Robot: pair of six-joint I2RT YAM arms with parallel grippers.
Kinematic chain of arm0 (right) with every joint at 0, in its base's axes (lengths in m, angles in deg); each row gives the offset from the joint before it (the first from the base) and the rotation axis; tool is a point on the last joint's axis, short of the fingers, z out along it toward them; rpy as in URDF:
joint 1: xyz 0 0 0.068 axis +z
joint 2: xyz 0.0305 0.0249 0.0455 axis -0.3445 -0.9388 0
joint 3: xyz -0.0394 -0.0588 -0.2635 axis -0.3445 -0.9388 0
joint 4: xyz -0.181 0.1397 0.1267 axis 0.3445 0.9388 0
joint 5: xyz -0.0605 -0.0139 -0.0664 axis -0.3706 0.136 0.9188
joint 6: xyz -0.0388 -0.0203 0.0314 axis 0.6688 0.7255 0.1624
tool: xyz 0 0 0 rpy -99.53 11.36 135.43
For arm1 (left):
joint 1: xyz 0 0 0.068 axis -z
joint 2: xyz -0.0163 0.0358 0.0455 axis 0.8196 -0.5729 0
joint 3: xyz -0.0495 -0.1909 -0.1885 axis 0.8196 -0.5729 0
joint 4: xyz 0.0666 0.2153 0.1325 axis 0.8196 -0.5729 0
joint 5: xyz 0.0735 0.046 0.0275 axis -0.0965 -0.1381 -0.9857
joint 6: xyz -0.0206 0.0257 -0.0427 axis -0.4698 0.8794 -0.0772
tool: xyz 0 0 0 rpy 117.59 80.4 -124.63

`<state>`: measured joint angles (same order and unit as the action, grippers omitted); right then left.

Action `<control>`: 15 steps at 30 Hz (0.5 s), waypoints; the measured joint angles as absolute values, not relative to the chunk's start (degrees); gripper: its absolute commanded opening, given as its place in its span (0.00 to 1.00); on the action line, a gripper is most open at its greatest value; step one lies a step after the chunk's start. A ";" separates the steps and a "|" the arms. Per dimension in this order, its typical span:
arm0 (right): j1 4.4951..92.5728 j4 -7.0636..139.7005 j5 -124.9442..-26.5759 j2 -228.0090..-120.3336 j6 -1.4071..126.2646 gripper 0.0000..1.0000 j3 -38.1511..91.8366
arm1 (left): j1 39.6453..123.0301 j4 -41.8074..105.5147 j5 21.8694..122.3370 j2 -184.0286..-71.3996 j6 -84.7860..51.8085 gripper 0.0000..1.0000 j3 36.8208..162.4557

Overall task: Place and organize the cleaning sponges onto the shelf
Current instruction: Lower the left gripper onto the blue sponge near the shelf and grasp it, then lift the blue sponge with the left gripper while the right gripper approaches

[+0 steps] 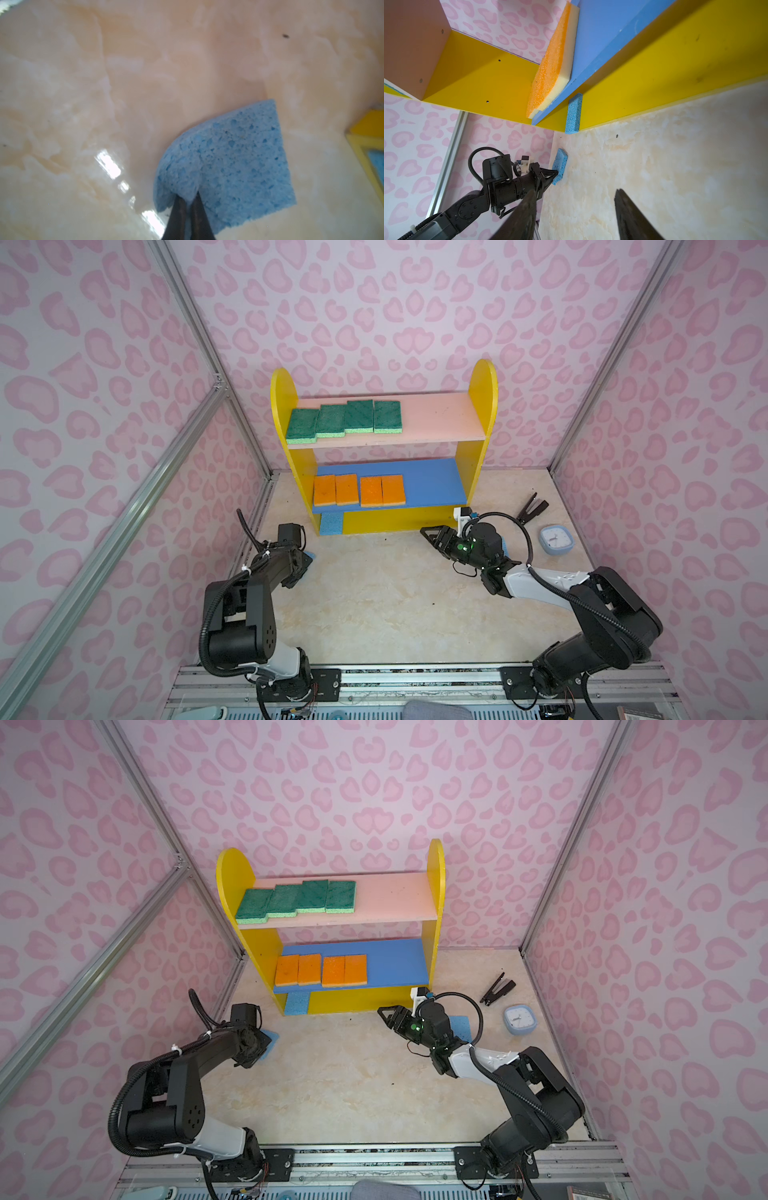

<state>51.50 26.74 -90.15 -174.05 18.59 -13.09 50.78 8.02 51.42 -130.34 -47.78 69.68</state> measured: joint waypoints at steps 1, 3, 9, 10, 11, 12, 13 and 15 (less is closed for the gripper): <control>51.35 26.74 -90.81 -173.59 19.11 0.62 -13.09 | 51.87 7.49 52.01 -128.59 -47.59 0.04 69.33; 50.72 27.42 -92.54 -172.85 20.01 0.63 -12.91 | 54.40 6.64 52.71 -124.84 -46.19 0.04 68.63; 46.24 34.11 -99.29 -169.83 24.34 0.67 -11.89 | 63.34 4.39 56.40 -113.32 -43.67 0.04 66.51; 45.41 35.81 -100.47 -168.80 25.45 0.69 -11.89 | 65.33 3.71 57.34 -111.83 -43.37 0.04 66.42; 44.64 37.61 -101.59 -167.60 26.66 0.72 -11.89 | 67.04 3.41 58.07 -110.83 -43.30 0.03 66.42; 44.03 39.20 -102.22 -166.49 27.79 0.74 -11.91 | 68.85 3.16 58.57 -110.17 -42.93 0.03 66.51; 43.59 41.00 -102.90 -165.15 29.13 0.76 -11.95 | 71.10 2.49 59.01 -109.75 -42.36 0.03 66.86; 43.11 44.54 -103.97 -162.57 31.88 0.79 -12.00 | 75.74 1.24 60.47 -109.30 -41.75 0.03 68.06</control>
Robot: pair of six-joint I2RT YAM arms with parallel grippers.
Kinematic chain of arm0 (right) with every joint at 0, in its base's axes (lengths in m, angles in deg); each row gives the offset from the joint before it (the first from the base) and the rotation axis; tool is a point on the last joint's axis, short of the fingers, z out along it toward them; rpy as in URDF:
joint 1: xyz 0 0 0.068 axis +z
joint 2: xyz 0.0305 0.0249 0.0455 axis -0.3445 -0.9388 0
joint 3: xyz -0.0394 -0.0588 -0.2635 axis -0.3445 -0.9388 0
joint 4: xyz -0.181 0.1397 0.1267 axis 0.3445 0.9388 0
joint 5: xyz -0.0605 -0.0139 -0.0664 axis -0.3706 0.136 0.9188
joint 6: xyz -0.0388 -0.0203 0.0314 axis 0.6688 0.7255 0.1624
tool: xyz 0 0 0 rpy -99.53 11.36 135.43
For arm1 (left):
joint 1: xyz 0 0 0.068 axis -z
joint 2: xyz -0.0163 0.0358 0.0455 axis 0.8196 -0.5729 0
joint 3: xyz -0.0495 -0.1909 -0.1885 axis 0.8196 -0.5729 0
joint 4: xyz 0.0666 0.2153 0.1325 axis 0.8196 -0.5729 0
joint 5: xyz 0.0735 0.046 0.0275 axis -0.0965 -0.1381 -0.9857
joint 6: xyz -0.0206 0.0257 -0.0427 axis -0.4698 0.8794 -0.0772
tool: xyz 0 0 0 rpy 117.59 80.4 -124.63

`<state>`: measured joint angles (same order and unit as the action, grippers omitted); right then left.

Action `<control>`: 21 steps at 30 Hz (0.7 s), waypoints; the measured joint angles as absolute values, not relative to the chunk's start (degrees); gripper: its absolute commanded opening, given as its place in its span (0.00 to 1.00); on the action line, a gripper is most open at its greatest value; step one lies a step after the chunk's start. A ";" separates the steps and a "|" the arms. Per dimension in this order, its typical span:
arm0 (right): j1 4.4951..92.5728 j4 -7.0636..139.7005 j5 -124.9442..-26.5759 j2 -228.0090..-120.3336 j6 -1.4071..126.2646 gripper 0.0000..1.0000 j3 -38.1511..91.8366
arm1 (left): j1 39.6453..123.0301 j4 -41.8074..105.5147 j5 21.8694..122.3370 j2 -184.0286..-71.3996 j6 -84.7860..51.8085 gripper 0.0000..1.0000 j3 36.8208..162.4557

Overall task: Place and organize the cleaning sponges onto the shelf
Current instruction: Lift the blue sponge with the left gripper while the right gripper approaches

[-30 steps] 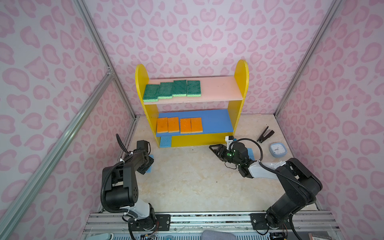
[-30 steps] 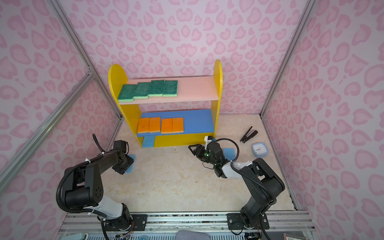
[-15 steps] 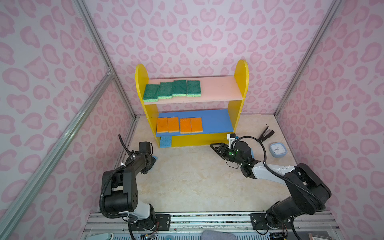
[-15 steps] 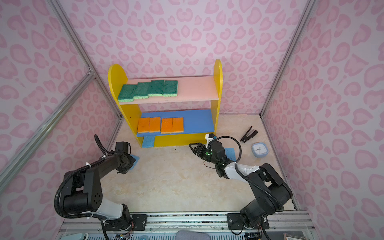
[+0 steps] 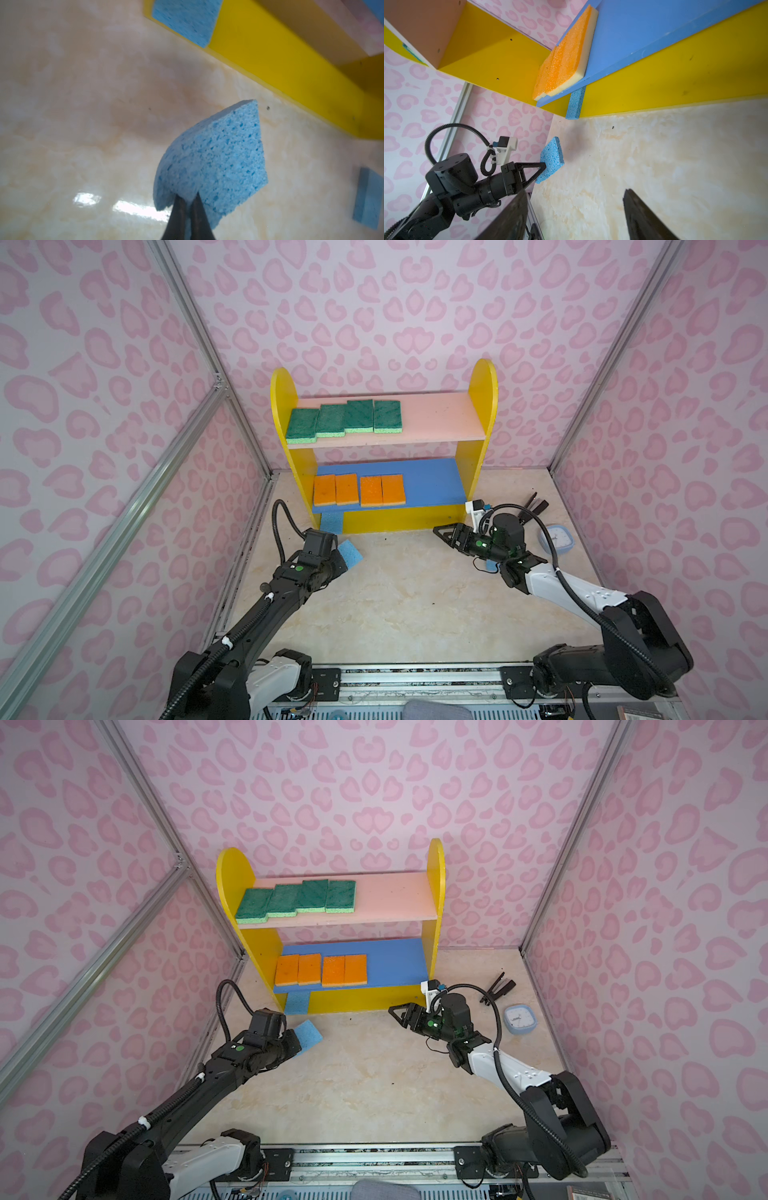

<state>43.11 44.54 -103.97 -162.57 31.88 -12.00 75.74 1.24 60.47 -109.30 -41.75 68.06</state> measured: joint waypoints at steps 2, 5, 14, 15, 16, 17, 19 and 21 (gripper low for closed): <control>42.37 47.77 -105.13 -160.48 34.35 0.81 -12.00 | 80.52 0.56 61.04 -108.86 -40.87 0.04 69.57; 40.62 51.77 -106.90 -158.77 36.62 0.82 -12.00 | 86.03 0.32 62.96 -108.71 -39.56 0.03 71.84; 36.03 57.72 -114.00 -156.15 39.33 0.76 -12.02 | 91.80 0.76 69.23 -110.74 -33.27 0.04 81.33; 35.77 57.69 -114.48 -156.10 39.33 0.75 -12.02 | 91.91 0.94 69.72 -110.98 -32.83 0.04 81.88; 35.61 57.63 -115.07 -156.10 39.27 0.74 -12.02 | 91.91 1.15 70.39 -111.31 -32.53 0.04 82.31; 35.57 57.54 -115.71 -156.10 39.11 0.71 -12.02 | 91.91 1.42 70.96 -111.70 -32.13 0.03 82.64; 35.59 56.38 -117.02 -156.24 38.15 0.65 -12.04 | 92.02 1.96 72.14 -112.55 -31.48 0.04 83.25; 35.79 54.24 -118.37 -156.74 36.84 0.61 -12.04 | 92.08 2.16 73.15 -113.32 -31.28 0.03 83.86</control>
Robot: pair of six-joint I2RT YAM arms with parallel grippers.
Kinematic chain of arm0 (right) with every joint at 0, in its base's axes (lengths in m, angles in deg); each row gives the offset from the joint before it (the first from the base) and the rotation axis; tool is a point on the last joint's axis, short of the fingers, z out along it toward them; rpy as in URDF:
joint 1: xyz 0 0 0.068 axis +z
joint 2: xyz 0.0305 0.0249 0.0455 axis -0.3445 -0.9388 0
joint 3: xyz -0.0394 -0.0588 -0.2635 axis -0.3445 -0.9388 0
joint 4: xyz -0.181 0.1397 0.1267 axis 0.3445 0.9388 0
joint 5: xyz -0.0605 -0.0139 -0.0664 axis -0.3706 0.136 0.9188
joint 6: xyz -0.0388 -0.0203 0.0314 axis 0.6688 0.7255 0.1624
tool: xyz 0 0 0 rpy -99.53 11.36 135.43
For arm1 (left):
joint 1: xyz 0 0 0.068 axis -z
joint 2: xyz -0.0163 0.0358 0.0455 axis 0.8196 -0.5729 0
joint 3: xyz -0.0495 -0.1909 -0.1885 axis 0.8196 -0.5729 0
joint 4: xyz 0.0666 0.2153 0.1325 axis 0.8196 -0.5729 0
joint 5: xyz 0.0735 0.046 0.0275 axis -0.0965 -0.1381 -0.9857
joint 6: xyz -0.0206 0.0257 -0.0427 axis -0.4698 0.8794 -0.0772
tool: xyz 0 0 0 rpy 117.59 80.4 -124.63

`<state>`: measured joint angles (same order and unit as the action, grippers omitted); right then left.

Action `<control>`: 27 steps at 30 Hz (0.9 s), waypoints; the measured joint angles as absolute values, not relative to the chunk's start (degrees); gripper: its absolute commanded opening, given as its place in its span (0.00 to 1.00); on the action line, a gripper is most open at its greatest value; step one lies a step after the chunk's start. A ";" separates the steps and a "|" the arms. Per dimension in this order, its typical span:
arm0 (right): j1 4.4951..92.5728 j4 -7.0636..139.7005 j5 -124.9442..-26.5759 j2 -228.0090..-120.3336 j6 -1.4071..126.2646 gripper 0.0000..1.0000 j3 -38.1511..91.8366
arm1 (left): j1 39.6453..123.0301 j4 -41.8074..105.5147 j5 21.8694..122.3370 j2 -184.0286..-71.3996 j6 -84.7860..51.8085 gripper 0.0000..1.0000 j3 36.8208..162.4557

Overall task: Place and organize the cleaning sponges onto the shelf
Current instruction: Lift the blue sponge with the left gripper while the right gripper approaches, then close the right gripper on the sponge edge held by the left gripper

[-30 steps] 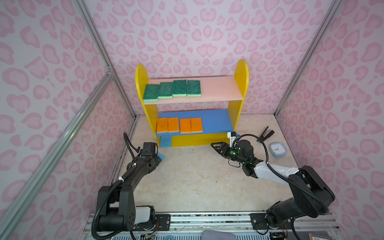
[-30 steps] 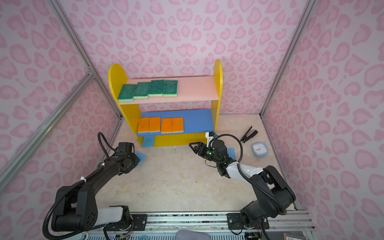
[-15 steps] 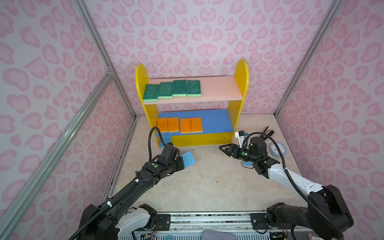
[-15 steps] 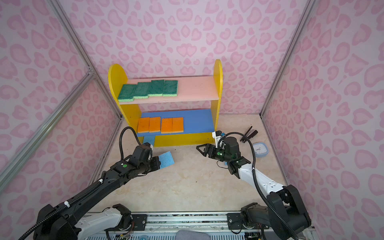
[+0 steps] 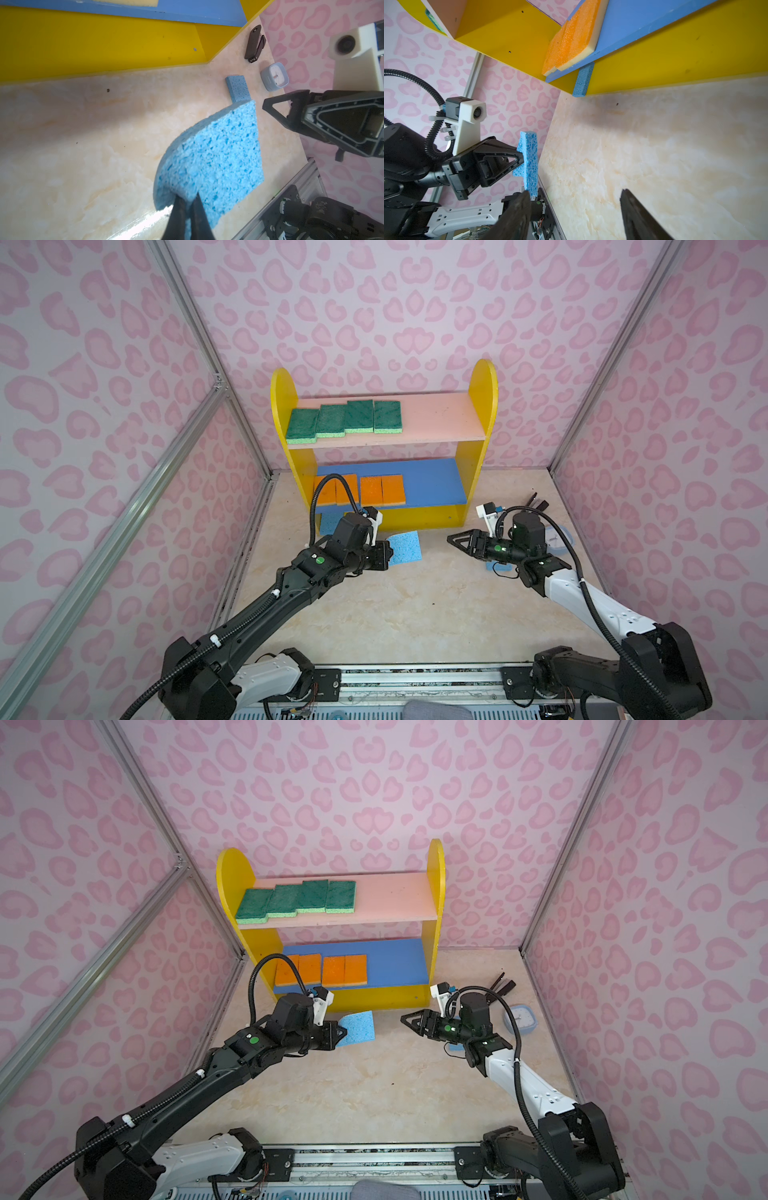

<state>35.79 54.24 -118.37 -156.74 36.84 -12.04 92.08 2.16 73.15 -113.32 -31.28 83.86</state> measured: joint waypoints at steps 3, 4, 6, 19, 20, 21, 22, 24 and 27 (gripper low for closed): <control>37.04 51.68 -119.71 -157.81 35.05 0.64 -11.89 | 92.08 2.88 74.37 -114.39 -31.13 0.04 84.94; 37.87 51.64 -120.03 -158.18 34.59 0.67 -11.52 | 92.08 3.10 74.52 -114.76 -31.13 0.04 85.39; 39.57 51.62 -120.30 -158.71 34.70 0.69 -10.53 | 92.08 3.51 74.74 -115.46 -31.13 0.04 86.16; 44.10 49.08 -120.10 -162.55 33.76 0.64 -7.58 | 92.08 5.31 76.95 -117.56 -31.17 0.03 87.86; 43.99 48.99 -120.03 -162.68 33.76 0.64 -7.19 | 92.08 5.31 77.15 -117.54 -31.17 0.04 87.84; 43.85 48.89 -119.99 -162.88 33.74 0.64 -6.73 | 92.08 5.44 77.41 -117.47 -31.15 0.04 87.71; 43.70 48.62 -119.95 -163.08 33.74 0.64 -6.25 | 92.08 5.48 77.47 -117.32 -31.10 0.03 87.38; 43.64 48.14 -119.92 -163.54 33.52 0.62 -5.29 | 92.08 5.37 77.74 -116.97 -31.13 0.04 86.55; 43.66 46.96 -119.97 -165.00 33.15 0.56 -3.82 | 92.08 5.33 78.02 -116.36 -31.15 0.03 85.68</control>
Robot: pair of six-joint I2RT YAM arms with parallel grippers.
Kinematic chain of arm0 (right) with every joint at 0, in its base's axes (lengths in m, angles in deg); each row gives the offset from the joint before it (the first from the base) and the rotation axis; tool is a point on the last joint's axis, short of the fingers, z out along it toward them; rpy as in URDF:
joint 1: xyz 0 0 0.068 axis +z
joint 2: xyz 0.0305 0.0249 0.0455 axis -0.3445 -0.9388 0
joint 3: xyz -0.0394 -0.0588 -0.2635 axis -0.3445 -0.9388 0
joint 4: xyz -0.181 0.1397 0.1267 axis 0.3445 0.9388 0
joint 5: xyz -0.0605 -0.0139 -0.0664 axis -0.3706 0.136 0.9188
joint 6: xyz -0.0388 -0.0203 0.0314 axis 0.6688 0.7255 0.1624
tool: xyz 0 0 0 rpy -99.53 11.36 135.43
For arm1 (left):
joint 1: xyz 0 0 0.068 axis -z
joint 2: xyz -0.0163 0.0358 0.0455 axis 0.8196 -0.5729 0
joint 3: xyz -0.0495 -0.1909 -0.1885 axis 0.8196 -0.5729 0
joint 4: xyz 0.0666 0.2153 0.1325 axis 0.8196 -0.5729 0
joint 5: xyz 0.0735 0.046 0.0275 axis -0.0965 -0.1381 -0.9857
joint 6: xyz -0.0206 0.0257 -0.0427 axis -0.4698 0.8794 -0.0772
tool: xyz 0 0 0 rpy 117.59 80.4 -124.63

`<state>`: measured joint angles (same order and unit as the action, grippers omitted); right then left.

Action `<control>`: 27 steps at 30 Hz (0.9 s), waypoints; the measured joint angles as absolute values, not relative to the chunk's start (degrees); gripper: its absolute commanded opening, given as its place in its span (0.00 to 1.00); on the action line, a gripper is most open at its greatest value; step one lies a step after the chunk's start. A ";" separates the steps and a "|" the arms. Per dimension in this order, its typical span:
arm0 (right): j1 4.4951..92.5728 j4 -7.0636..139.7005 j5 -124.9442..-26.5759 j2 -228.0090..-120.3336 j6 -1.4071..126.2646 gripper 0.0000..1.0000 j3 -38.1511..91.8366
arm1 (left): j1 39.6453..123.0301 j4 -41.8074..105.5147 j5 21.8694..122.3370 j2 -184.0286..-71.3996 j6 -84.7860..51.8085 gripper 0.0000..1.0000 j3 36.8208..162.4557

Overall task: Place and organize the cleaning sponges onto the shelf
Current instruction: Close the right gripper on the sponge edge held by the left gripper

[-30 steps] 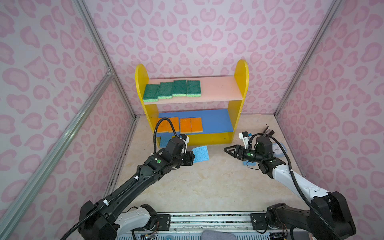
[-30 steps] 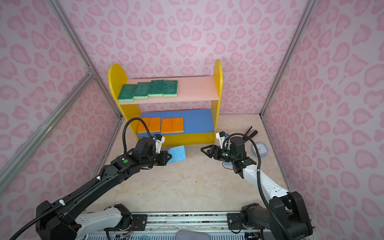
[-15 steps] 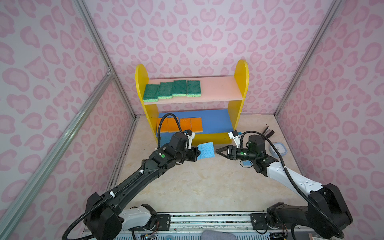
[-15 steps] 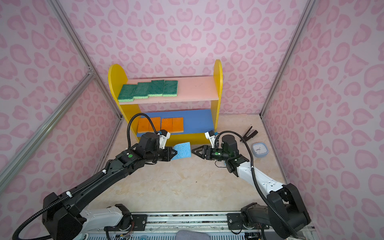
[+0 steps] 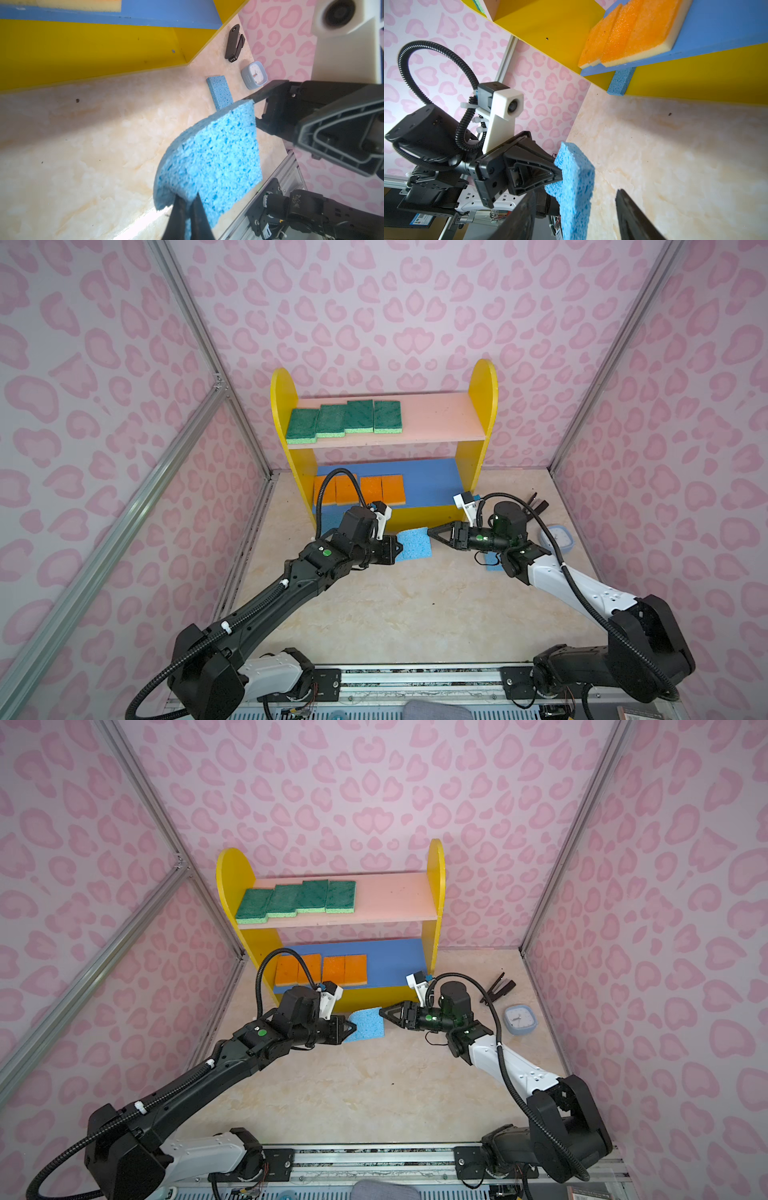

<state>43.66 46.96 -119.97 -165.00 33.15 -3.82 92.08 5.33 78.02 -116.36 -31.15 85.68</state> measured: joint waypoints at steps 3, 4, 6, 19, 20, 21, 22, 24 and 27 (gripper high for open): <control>43.66 46.04 -119.99 -166.88 32.25 0.50 -2.79 | 92.08 5.35 78.41 -115.87 -31.15 0.03 85.46; 43.66 45.56 -120.01 -167.54 31.92 0.50 -2.53 | 92.08 5.35 78.48 -115.72 -31.15 0.03 85.46; 43.66 44.49 -120.05 -168.76 31.22 0.47 -2.12 | 92.08 5.39 78.79 -115.50 -31.15 0.04 85.46; 43.66 40.91 -121.24 -171.23 28.80 0.05 -1.29 | 92.08 5.35 79.16 -115.39 -30.91 0.04 85.29; 43.66 40.23 -121.21 -171.10 28.25 0.05 -1.88 | 92.08 5.35 79.16 -115.39 -30.91 0.03 85.29; 43.66 39.60 -121.21 -170.90 28.01 0.04 -2.53 | 92.08 5.33 79.16 -115.39 -30.91 0.04 85.29; 43.66 39.03 -121.17 -170.64 27.29 0.03 -3.12 | 92.08 5.35 79.16 -115.39 -30.91 0.03 85.29; 43.66 38.24 -121.10 -170.01 26.63 0.09 -3.87 | 92.08 5.35 78.96 -115.42 -30.91 0.04 85.29; 43.66 37.83 -121.08 -169.42 26.07 0.38 -4.11 | 92.13 5.35 78.96 -115.42 -30.91 0.04 85.29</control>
